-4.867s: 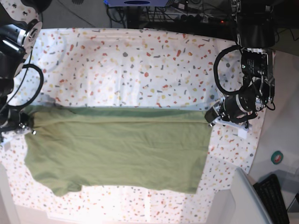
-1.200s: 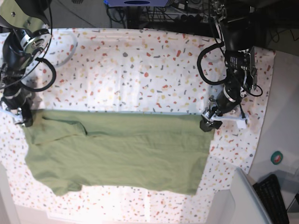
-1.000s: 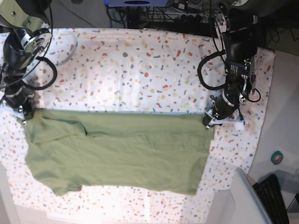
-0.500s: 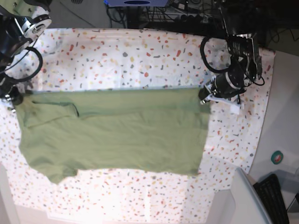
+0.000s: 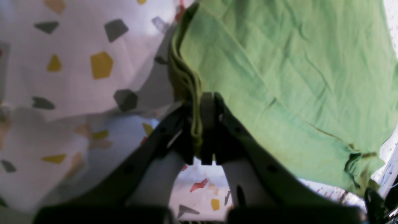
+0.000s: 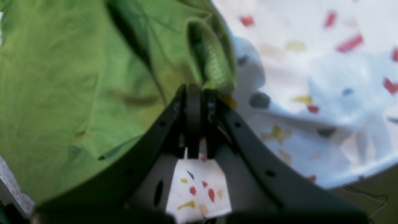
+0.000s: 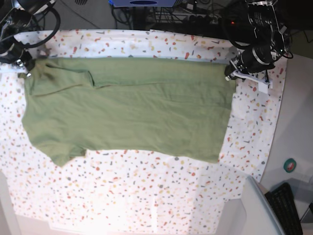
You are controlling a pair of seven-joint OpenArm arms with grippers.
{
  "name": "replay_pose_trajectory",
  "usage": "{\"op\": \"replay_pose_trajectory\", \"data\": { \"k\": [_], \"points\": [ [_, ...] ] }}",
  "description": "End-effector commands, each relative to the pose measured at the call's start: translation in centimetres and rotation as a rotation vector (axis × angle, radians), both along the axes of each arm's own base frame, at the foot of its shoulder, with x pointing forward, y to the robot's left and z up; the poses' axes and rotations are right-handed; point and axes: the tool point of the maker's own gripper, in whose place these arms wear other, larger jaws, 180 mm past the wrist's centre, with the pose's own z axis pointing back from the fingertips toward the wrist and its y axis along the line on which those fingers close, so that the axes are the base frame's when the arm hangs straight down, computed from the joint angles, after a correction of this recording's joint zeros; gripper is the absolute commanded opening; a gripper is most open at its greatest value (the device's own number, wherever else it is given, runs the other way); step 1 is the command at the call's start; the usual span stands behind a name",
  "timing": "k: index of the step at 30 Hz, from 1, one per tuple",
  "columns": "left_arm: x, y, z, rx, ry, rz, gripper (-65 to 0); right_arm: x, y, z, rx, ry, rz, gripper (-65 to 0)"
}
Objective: Layout the t-shirt on the table in an organized manner, then fold the t-shirt properly
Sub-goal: 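Pull the held shirt edge away from the cloth centre with both grippers, then release the shirt and move both grippers to its opposite long edge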
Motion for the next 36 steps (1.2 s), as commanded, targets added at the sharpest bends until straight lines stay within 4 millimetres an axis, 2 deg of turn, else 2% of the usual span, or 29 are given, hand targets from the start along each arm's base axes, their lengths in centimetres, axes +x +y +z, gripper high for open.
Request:
{"op": "replay_pose_trajectory", "data": {
  "k": [1, 9, 10, 12, 13, 14, 15, 18, 20, 22, 23, 25, 27, 29, 31, 33, 36],
  "points": [
    [0.2, 0.3, 0.5, 0.005, -0.02, 0.001, -65.0, 0.9, -0.9, 0.9, -0.028, -0.037, -0.004, -65.0],
    [0.3, 0.4, 0.6, 0.006, -0.021, 0.0, -65.0, -0.4, -1.3, 0.4, -0.003, 0.016, -0.094, -65.0],
    [0.3, 0.5, 0.6, 0.007, -0.021, 0.001, -65.0, -0.5, -1.2, 0.4, 0.004, 0.023, -0.09, -58.2],
    [0.3, 0.6, 0.6, 0.009, -0.021, 0.001, -65.0, -0.8, -1.3, 0.6, 0.009, 0.029, -0.096, -39.8],
    [0.2, 0.6, 0.6, 0.01, -0.021, 0.003, -60.2, -1.2, -1.9, 1.0, -0.001, 0.022, -0.122, -33.0],
    [0.2, 0.6, 0.6, 0.011, -0.021, 0.004, -52.8, -1.5, -2.7, 1.5, -0.02, 0.013, -0.15, -28.7],
    [0.2, 0.6, 0.6, 0.011, -0.021, 0.004, -44.4, -1.7, -3.4, 2.1, -0.04, 0.002, -0.167, -27.0],
    [0.0, 1.9, 0.9, 0.02, -0.03, 0.048, -27.0, -1.9, -4.7, 3.4, -0.081, -0.017, -0.19, -27.0],
    [0.2, 3.6, 2.1, 0.045, -0.066, 0.1, -21.1, -1.6, -5.4, 4.4, -0.12, -0.036, -0.185, -27.0],
    [0.8, 5.4, 4.1, 0.083, -0.127, 0.153, -20.9, -0.6, -6.3, 5.7, -0.161, -0.061, -0.164, -27.0],
    [1.1, 6.2, 5.2, 0.104, -0.155, 0.17, -20.9, 0.3, -6.5, 6.0, -0.17, -0.071, -0.139, -26.9],
    [1.9, 7.6, 7.3, 0.155, -0.208, 0.181, -20.9, 4.3, -6.1, 6.8, -0.185, -0.106, -0.037, -26.3],
    [3.2, 8.6, 9.1, 0.197, -0.253, 0.163, -20.9, 8.3, -5.6, 6.6, -0.201, -0.131, 0.071, -26.3],
    [4.2, 8.9, 9.9, 0.218, -0.268, 0.131, -20.9, 13.0, -5.6, 6.2, -0.235, -0.178, 0.15, -26.4],
    [4.7, 8.9, 10.3, 0.234, -0.271, 0.097, -20.9, 16.1, -5.6, 4.9, -0.258, -0.189, 0.199, -26.4],
    [4.8, 9.0, 10.2, 0.245, -0.264, 0.073, -21.1, 18.6, -5.3, 3.7, -0.267, -0.189, 0.232, -26.4],
    [4.7, 9.1, 10.2, 0.248, -0.261, 0.072, -21.1, 20.4, -5.5, 1.7, -0.276, -0.167, 0.241, -26.4]
  ]
}}
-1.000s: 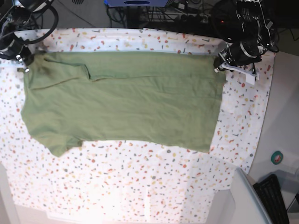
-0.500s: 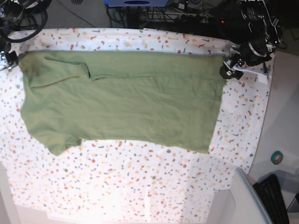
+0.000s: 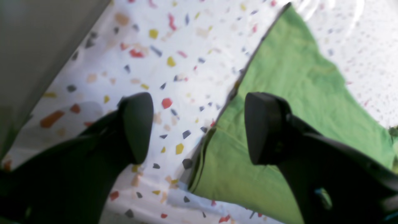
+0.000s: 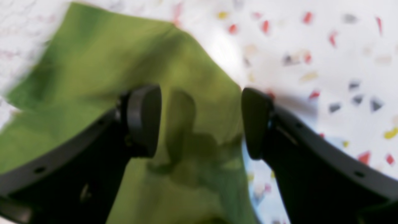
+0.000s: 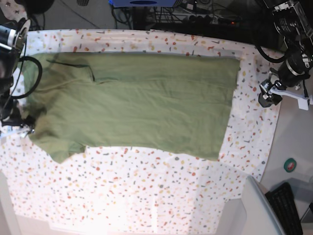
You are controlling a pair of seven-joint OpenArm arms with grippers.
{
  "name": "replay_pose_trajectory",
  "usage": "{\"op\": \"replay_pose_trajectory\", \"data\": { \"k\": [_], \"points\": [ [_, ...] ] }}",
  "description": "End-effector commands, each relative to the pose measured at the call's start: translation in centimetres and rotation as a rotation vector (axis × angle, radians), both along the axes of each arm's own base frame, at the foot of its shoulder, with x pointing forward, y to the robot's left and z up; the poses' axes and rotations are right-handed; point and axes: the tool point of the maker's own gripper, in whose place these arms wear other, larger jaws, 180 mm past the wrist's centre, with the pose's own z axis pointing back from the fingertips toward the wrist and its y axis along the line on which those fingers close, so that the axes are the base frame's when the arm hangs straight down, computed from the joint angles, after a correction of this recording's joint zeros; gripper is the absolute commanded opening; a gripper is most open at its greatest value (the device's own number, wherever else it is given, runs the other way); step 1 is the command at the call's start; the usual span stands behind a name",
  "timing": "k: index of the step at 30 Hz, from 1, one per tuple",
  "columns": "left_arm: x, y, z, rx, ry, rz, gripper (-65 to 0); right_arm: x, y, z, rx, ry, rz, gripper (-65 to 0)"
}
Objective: Layout the t-shirt on the table in an organized manner, then fold the t-shirt properly
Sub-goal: 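Release the shirt and move both grippers to its opposite long edge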
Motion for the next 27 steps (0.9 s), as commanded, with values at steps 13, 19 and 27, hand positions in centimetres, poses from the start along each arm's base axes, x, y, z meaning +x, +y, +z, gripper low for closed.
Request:
{"op": "replay_pose_trajectory", "data": {
  "k": [13, 19, 27],
  "points": [
    [-0.2, 0.7, -1.1, -0.022, 0.015, 0.019, -21.1, 3.6, -1.4, 1.2, -0.115, -0.1, 0.027, -26.3],
    [-0.2, 0.6, -1.2, -0.024, 0.017, 0.015, -21.1, 5.6, -2.1, 3.3, -0.15, -0.175, 0.021, -26.1],
    [-0.5, 0.8, -1.3, -0.023, 0.023, 0.021, -21.1, 9.7, -0.9, 6.2, -0.278, -0.176, 0.161, -26.0]
  ]
}}
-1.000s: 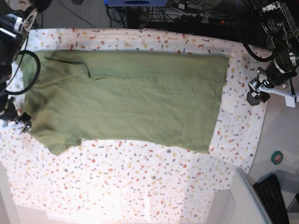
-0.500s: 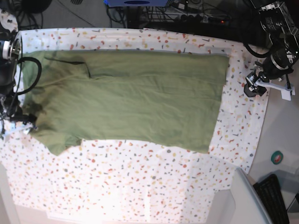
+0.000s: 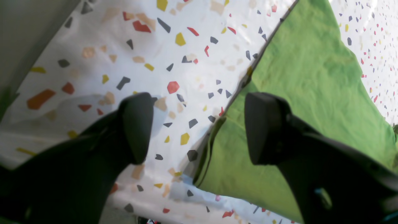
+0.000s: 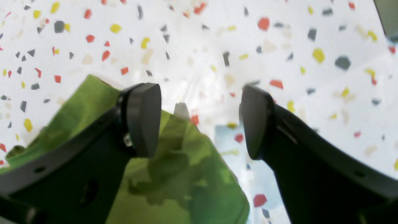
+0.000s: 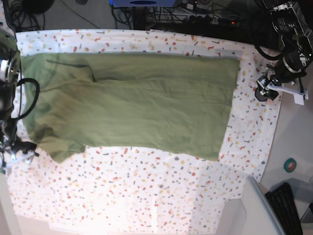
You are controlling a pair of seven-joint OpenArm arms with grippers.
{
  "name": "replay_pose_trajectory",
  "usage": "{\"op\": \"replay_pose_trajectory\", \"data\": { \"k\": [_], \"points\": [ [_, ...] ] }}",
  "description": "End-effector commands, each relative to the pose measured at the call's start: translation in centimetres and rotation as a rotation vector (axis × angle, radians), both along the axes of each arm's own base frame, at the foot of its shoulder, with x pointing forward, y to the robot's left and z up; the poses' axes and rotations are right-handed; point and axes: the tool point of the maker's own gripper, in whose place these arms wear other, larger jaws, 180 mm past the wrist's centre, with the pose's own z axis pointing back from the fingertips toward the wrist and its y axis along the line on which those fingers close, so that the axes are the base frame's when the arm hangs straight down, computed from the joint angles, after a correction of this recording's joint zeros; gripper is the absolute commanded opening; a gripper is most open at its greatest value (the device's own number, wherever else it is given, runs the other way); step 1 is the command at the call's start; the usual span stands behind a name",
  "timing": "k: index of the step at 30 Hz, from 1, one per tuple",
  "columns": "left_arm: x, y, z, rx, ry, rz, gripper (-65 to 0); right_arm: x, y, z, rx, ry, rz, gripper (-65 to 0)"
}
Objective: Layout the t-shirt on the table in an organized manner, then fold the t-shirt properly
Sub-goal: 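Release the shirt and move both grippers to its opposite long edge, then grasp the shirt hem edge with both grippers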
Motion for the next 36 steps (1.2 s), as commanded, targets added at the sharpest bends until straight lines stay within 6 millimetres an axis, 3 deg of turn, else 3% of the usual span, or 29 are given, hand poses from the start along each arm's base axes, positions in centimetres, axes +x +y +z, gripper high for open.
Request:
{"op": "replay_pose_trajectory", "data": {
  "k": [1, 10, 17, 19, 23, 24, 28, 31, 36],
  "points": [
    [0.6, 0.7, 1.1, 0.024, -0.034, -0.004, -21.1, 1.9, -0.6, 2.3, -0.023, -0.06, 0.0, -26.0],
    [0.1, 0.7, 0.8, 0.024, -0.022, -0.004, -21.1, -0.7, 1.0, -1.9, -0.045, 0.087, 0.049, -26.0],
    [-0.1, 0.7, 0.6, 0.022, -0.017, -0.003, -21.1, -1.0, 1.1, -2.3, -0.04, 0.096, 0.045, -27.0],
    [-0.1, 0.7, 0.6, 0.022, -0.017, -0.003, -21.1, -1.1, 1.1, -2.3, -0.039, 0.097, 0.045, -32.6],
    [-0.1, 0.5, 0.6, 0.02, -0.016, -0.009, -21.1, -1.0, 1.1, -2.2, -0.018, 0.082, 0.029, -62.0],
    [-0.1, 0.4, 0.6, 0.02, -0.015, -0.01, -21.1, -0.8, 1.2, -2.1, -0.008, 0.076, 0.023, -65.0],
    [0.2, 0.1, 0.6, 0.015, -0.017, -0.018, -21.1, 0.3, 1.2, -0.7, 0.013, 0.021, 0.005, -65.0],
    [1.4, -1.3, 0.5, 0.015, -0.019, -0.078, -21.1, 0.4, 1.3, -0.3, 0.022, 0.04, 0.011, -65.0],
    [6.8, -2.1, 1.1, -0.007, -0.053, -0.137, -21.1, 0.4, 2.9, 0.5, 0.025, 0.075, 0.056, -65.0]
  ]
}}
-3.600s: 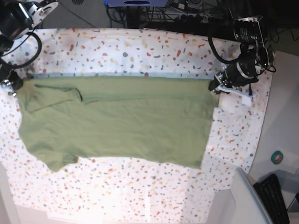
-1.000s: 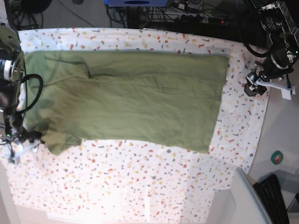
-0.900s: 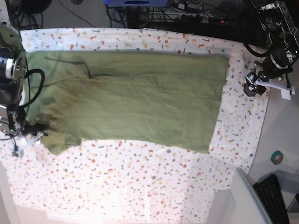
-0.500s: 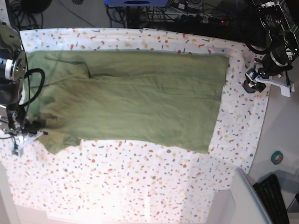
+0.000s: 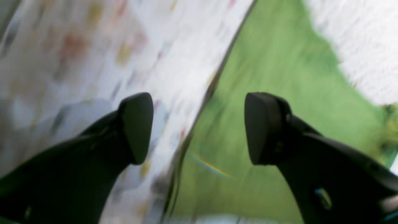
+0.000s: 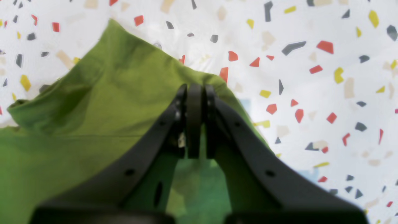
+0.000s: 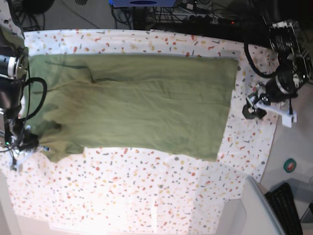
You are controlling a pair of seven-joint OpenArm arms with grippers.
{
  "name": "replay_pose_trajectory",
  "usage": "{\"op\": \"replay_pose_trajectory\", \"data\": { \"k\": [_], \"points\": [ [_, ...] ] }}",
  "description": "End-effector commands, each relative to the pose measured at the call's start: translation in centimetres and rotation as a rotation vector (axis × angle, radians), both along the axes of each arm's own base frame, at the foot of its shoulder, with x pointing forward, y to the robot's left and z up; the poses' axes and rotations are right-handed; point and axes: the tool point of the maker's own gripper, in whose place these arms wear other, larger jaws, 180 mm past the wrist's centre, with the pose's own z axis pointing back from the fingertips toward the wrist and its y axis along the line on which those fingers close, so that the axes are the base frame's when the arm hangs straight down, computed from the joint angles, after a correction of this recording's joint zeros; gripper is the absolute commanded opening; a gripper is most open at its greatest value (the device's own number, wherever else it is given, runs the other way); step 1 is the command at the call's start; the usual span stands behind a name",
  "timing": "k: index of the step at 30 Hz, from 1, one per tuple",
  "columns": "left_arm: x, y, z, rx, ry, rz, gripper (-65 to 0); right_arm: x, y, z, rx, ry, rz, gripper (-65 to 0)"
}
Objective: Layout the t-shirt on the table in an organized manner, then fold the t-shirt properly
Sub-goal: 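Grasp the shirt hem edge with both grippers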
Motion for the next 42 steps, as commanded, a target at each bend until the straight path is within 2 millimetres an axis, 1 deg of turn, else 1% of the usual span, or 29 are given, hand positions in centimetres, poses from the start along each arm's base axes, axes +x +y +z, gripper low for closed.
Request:
{"op": "replay_pose_trajectory", "data": {
  "k": [1, 2, 4, 5, 7, 9, 10, 12, 15, 16, 20, 23, 25, 27, 28, 30, 31, 35, 37, 42],
  "points": [
    [2.0, 0.9, 0.9, 0.012, -0.027, -0.005, -21.1, 1.7, -0.4, 2.3, -0.016, -0.069, 0.005, -65.0],
    [3.3, 0.6, 0.2, -0.006, -0.005, -0.017, -21.1, 1.6, -0.4, 2.6, -0.028, -0.077, 0.015, -65.0],
    [6.0, 0.6, -0.6, -0.019, 0.037, -0.047, -21.1, 1.8, 1.3, 3.2, -0.025, -0.107, 0.044, -65.0],
    [7.3, 0.2, -1.1, -0.027, 0.062, -0.064, -21.1, 1.6, 1.8, 3.4, -0.027, -0.117, 0.055, -65.0],
    [9.8, -0.7, -1.7, -0.023, 0.083, -0.092, -21.1, 1.5, 2.2, 3.9, -0.037, -0.135, 0.068, -65.0],
    [11.5, -1.7, -2.7, 0.002, 0.106, -0.119, -21.1, 1.5, 2.5, 4.3, -0.041, -0.137, 0.078, -65.0],
    [12.3, -2.0, -2.9, 0.025, 0.111, -0.133, -21.1, 1.5, 2.9, 4.0, -0.03, -0.129, 0.079, -65.0],
    [13.2, -2.0, -3.7, 0.065, 0.133, -0.143, -21.1, 1.4, 3.1, 4.0, -0.025, -0.122, 0.079, -65.0],
    [13.7, -1.6, -4.5, 0.104, 0.159, -0.137, -21.1, 1.3, 3.2, 3.9, -0.024, -0.12, 0.08, -65.0],
    [13.7, -1.8, -4.9, 0.104, 0.16, -0.129, -21.1, 1.1, 3.2, 3.7, -0.024, -0.114, 0.08, -65.0],
    [13.1, -1.4, -6.0, 0.11, 0.169, -0.097, -21.1, 0.9, 3.2, 3.5, -0.022, -0.11, 0.08, -65.0],
    [12.8, -2.2, -6.5, 0.13, 0.186, -0.139, -21.1, 0.9, 3.3, 3.5, -0.02, -0.11, 0.08, -65.0],
    [12.3, -3.6, -7.3, 0.153, 0.209, -0.197, -21.1, 0.9, 3.3, 3.5, -0.02, -0.11, 0.08, -65.0],
    [11.5, -4.4, -8.0, 0.157, 0.224, -0.224, -21.1, 0.9, 3.3, 3.5, -0.02, -0.11, 0.08, -65.0],
    [11.9, -4.7, -7.7, 0.159, 0.206, -0.235, -21.1, 0.9, 3.3, 3.5, -0.02, -0.11, 0.08, -65.0],
    [11.8, -5.6, -7.7, 0.154, 0.184, -0.259, -21.1, 0.9, 3.3, 3.5, -0.02, -0.11, 0.08, -65.0],
    [12.0, -6.2, -7.4, 0.154, 0.165, -0.275, -21.1, 0.9, 3.2, 3.5, -0.022, -0.11, 0.08, -65.0],
    [12.2, -7.3, -6.7, 0.142, 0.168, -0.314, -21.1, 0.9, 3.2, 3.5, -0.023, -0.11, 0.079, -65.0],
    [12.6, -8.2, -6.5, 0.133, 0.157, -0.328, -21.1, 0.9, 3.2, 3.5, -0.023, -0.11, 0.079, -65.0],
    [12.5, -9.0, -6.7, 0.122, 0.159, -0.332, -21.1, 0.9, 3.2, 3.5, -0.023, -0.11, 0.079, -65.0]
  ]
}}
